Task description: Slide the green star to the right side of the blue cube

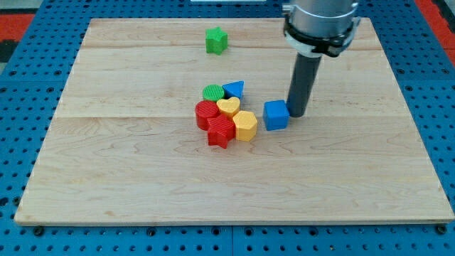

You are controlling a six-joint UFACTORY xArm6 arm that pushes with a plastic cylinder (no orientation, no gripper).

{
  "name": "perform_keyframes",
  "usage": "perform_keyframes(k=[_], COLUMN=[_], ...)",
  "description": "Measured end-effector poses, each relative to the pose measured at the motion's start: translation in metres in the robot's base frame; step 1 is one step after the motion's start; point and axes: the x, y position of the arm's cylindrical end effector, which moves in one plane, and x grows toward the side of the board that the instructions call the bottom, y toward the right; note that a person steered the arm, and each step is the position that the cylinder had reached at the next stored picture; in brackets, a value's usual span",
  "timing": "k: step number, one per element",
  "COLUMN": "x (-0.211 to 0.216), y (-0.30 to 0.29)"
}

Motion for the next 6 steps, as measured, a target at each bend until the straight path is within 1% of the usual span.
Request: perform_keyframes(k=[1, 2, 3, 4, 5, 6], x=[0.000, 0.000, -0.029, -0.092, -0.154, -0.210], y=[-0.012, 0.000, 0.036, 0.038, 0.022, -0.012])
